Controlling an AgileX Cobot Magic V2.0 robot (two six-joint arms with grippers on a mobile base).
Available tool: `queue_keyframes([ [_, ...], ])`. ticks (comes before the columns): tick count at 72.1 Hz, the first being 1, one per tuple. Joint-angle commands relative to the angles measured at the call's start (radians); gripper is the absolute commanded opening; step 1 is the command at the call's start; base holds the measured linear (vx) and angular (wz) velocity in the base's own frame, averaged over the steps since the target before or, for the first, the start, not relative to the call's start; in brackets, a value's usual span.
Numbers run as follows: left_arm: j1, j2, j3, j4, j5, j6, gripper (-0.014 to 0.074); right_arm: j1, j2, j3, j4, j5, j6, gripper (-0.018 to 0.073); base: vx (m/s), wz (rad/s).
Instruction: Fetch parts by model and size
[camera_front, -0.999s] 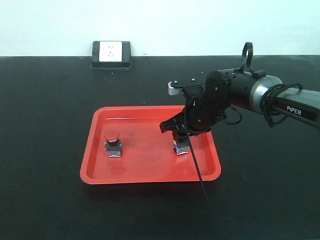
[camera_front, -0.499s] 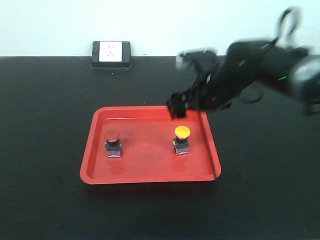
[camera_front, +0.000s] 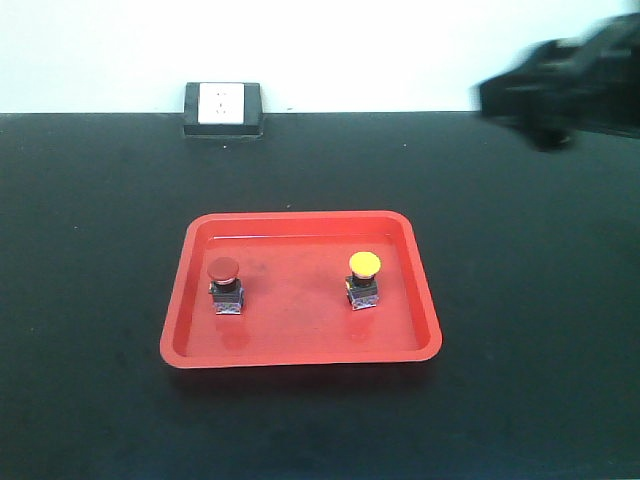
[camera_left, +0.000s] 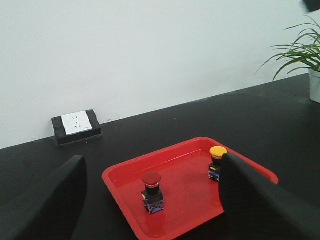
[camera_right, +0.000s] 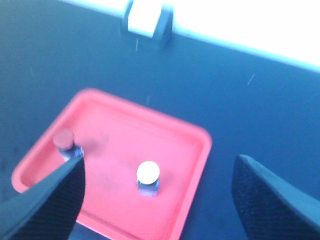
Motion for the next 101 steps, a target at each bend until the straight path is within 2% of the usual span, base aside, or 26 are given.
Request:
queue_keyframes([
  [1,-0.007,0.015,-0.023,-0.012,-0.08,0.001,0.0511,-0.005,-0.162,0.066,-0.019,-0.12,-0.01,0.0559,0.0,0.0],
  [13,-0.007,0.015,-0.023,-0.012,-0.084,0.001,0.0511,-0.005,-0.42,0.265,-0.02,-0.234,-0.015,0.0559,0.0,0.0],
  [27,-0.007,0.015,-0.023,-0.012,-0.084,0.001,0.0511,-0.005,-0.696,0.505,-0.014,-0.318,-0.095,0.0559,0.0,0.0],
  [46,-0.007,0.015,-0.023,-0.012,-0.083,0.001,0.0507,-0.005,-1.014,0.785,0.004,-0.428,-0.095,0.0559,0.0,0.0],
  [53,-0.007,0.015,-0.023,-0.012,-0.077,0.001,0.0457,-0.005,-1.052,0.857,0.021,-0.441,-0.079,0.0559,0.0,0.0],
  [58,-0.007,0.015,-0.023,-0.013,-0.069,0.001,0.0365,-0.005,-1.053,0.891,0.04,-0.441,-0.079,0.0549,0.0,0.0],
  [63,-0.007,0.015,-0.023,-0.013,-0.054,0.001,0.0216,-0.005,-1.053,0.914,0.052,-0.445,-0.079,0.0514,0.0,0.0],
  [66,-0.007,0.015,-0.023,-0.013,-0.047,0.001,0.009,-0.005,-1.053,0.92,0.055,-0.445,-0.079,0.0466,0.0,0.0],
  [70,-0.007,0.015,-0.023,-0.012,-0.042,0.001,-0.001,-0.005,-1.053,0.925,0.055,-0.447,-0.079,0.0392,0.0,0.0],
  [75,-0.007,0.015,-0.023,-0.012,-0.043,0.001,-0.0009,-0.005,-1.053,0.925,0.053,-0.447,-0.079,0.0236,0.0,0.0],
  [80,-0.007,0.015,-0.023,-0.012,-0.052,0.001,-0.0008,-0.005,-1.053,0.925,0.053,-0.453,-0.079,0.0024,0.0,0.0],
  [82,-0.007,0.015,-0.023,-0.012,-0.057,0.001,-0.0008,-0.005,-1.053,0.925,0.053,-0.456,-0.079,-0.0016,0.0,0.0],
  [101,-0.007,0.015,-0.023,-0.012,-0.057,0.001,-0.0008,-0.005,-1.053,0.925,0.068,-0.431,-0.08,-0.001,0.0,0.0],
])
